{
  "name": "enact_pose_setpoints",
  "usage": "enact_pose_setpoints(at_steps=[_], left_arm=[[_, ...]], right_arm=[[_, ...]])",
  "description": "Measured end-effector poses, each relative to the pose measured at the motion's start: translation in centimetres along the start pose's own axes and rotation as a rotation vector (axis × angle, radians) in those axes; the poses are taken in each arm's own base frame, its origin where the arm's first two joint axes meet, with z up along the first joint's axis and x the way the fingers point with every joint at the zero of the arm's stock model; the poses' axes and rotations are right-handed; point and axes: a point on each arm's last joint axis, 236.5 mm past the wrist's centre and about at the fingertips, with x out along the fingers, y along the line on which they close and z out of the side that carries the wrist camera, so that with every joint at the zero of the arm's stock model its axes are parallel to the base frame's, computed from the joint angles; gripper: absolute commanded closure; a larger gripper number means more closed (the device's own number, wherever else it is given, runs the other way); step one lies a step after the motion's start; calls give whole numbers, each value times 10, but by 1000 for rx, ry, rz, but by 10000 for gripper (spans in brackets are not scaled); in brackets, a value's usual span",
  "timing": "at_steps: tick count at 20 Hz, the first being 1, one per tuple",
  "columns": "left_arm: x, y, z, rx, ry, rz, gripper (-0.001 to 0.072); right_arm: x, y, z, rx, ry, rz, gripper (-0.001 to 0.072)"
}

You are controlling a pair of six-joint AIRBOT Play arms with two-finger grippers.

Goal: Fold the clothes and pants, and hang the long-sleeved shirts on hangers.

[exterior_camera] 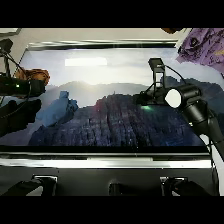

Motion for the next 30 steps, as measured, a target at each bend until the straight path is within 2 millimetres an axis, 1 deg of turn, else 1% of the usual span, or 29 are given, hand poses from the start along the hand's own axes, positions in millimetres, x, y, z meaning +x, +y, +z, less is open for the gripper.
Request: enact_pose_setpoints(at_steps=[3,4,5,6,8,10,12,16,17,19,20,21,22,24,25,26,27,29,30], left_arm=[[0,-1,6,0,-24,-3,685],[0,-1,8,0,-34,-5,672],[1,-1,10,0,-39,-5,372],[2,-1,10,-1,-39,-5,-13],[9,0,10,-9,-28,-2,-13],[28,11,7,-23,11,31,-13],[61,32,-1,-50,82,83,-13],[140,80,-34,-128,261,163,-13],[159,90,-43,-145,301,176,-13],[189,104,-59,-166,357,191,-13],[201,109,-65,-173,378,195,52],[211,112,-71,-179,395,198,406],[219,113,-75,-184,408,195,678],[227,108,-79,-195,421,171,690],[227,103,-78,-201,418,151,691],[223,95,-74,-202,407,125,691],[216,80,-65,-200,383,84,691],[191,42,-49,-184,333,-2,690],[175,19,-41,-168,303,-49,690]], right_arm=[[0,0,0,0,0,0,683],[0,0,0,-3,0,0,683],[0,0,0,-2,0,1,683],[0,0,0,-2,0,1,683],[0,0,0,-1,-2,2,683],[0,1,2,-1,-10,3,683],[0,1,3,-1,-15,3,683],[0,0,5,1,-20,2,683],[0,0,5,1,-21,2,683],[0,0,5,0,-20,2,683],[0,0,5,0,-20,2,683],[0,0,4,0,-19,2,683],[0,0,4,0,-17,2,682],[0,0,4,1,-17,2,681],[0,0,4,1,-16,2,679],[0,0,3,0,-13,1,661],[0,0,2,0,-7,0,635],[-3,-1,-2,-4,8,-5,642],[-7,-3,-5,-10,20,-13,642]])
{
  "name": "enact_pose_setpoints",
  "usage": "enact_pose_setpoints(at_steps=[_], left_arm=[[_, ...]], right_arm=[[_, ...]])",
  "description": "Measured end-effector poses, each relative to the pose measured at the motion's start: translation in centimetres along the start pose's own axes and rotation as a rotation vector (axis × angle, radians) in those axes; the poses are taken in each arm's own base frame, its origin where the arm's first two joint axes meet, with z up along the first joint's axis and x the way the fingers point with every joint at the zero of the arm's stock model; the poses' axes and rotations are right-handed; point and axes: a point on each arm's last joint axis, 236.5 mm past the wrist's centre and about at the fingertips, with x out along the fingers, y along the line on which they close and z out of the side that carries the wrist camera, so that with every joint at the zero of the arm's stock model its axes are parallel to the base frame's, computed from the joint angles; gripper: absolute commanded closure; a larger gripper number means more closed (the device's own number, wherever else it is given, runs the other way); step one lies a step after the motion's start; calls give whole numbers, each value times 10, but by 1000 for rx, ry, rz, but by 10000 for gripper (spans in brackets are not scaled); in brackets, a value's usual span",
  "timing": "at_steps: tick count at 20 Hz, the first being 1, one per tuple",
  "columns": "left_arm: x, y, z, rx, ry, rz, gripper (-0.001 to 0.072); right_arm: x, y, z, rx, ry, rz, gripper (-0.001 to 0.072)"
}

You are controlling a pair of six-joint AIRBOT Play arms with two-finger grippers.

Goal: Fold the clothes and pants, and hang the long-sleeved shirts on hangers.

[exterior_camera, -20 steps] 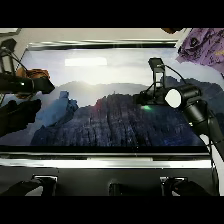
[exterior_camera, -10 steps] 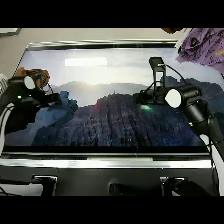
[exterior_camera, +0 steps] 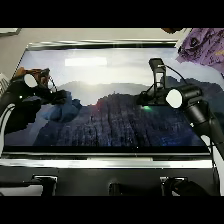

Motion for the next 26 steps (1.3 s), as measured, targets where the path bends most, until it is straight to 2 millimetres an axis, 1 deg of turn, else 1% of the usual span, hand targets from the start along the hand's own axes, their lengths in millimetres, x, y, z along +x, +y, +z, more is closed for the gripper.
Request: enact_pose_setpoints(at_steps=[1,3,5,6,7,8,9,10,11,12,13,14,15,16,17,19,20,21,22,23,24,26], left_arm=[[-18,-31,-6,31,-17,-61,691],[-50,-91,-26,94,-37,-166,690],[-71,-146,-56,144,-27,-252,690],[-77,-171,-74,169,-12,-290,690],[-79,-193,-89,192,-4,-320,689],[-75,-214,-105,218,6,-345,689],[-67,-231,-119,234,18,-363,673],[-55,-247,-132,239,30,-378,514],[-42,-257,-143,236,45,-383,279],[-27,-266,-151,227,58,-385,186],[-14,-270,-157,221,71,-380,170],[-5,-272,-159,201,78,-377,170],[0,-271,-155,188,70,-376,170],[0,-266,-146,167,60,-373,170],[-3,-259,-134,148,41,-372,170],[-17,-235,-102,115,-12,-363,170],[-22,-219,-89,95,-24,-349,171],[-28,-204,-77,72,-38,-336,171],[-32,-186,-66,45,-46,-318,172],[-34,-169,-59,21,-42,-299,172],[-36,-156,-54,6,-41,-285,173],[-38,-134,-47,-8,-36,-260,173]], right_arm=[[-4,-3,-4,-10,12,-13,642],[-16,-10,-13,-27,42,-42,642],[-31,-20,-24,-53,78,-89,641],[-40,-28,-30,-68,98,-121,640],[-49,-35,-37,-79,118,-151,636],[-59,-43,-43,-88,139,-184,631],[-67,-50,-49,-94,157,-214,620],[-75,-55,-55,-96,173,-238,564],[-82,-60,-59,-97,189,-257,467],[-86,-63,-63,-98,199,-272,429],[-89,-66,-67,-98,211,-282,429],[-89,-68,-69,-99,218,-291,425],[-90,-71,-70,-102,219,-305,390],[-91,-78,-70,-102,219,-328,384],[-93,-90,-67,-79,207,-362,361],[-96,-122,-64,30,176,-414,358],[-93,-136,-68,110,172,-410,353],[-85,-149,-79,212,185,-381,350],[-72,-154,-93,312,208,-322,351],[-56,-153,-110,409,237,-233,350],[-40,-145,-122,488,255,-135,349],[-11,-127,-148,605,297,25,283]])
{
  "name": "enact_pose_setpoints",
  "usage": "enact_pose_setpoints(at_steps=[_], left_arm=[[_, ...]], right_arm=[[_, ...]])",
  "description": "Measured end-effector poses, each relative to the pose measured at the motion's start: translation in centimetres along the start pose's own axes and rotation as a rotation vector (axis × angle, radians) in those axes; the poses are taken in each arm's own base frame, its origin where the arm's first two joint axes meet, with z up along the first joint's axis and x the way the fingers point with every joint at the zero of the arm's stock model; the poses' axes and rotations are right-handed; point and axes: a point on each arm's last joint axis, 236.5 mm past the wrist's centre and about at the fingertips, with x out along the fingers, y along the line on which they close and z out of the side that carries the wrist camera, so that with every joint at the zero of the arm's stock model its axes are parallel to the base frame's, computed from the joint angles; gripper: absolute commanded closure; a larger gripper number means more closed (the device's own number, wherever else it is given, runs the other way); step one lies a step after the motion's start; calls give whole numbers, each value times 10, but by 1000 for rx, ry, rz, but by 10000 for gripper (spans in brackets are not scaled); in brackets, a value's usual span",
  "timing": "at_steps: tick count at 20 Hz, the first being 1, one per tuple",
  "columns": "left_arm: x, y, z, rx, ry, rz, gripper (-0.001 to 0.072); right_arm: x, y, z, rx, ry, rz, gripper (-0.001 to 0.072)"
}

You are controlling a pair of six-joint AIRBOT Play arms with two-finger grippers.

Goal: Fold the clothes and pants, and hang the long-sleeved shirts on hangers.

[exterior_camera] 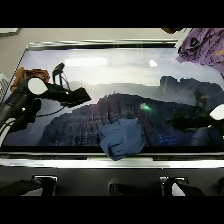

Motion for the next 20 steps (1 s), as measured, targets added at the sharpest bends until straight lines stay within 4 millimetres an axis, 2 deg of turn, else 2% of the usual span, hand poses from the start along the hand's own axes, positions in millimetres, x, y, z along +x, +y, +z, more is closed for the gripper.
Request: enact_pose_setpoints(at_steps=[3,8,9,10,12,14,16,20], left_arm=[[-5,16,4,4,6,18,173],[-8,24,6,10,12,27,174],[-8,25,6,10,13,28,173],[-8,25,6,11,13,28,174],[-8,26,5,10,19,30,176],[-5,29,0,7,41,37,175],[8,41,-10,-10,89,51,176],[57,49,-46,-47,235,-23,177]], right_arm=[[47,8,-33,71,114,131,283],[102,33,-72,61,233,199,302],[111,36,-76,59,248,200,389],[117,40,-80,63,262,206,514],[127,43,-84,64,271,211,685],[130,45,-85,50,271,214,685],[128,47,-82,22,259,212,685],[112,55,-77,-13,230,216,684]])
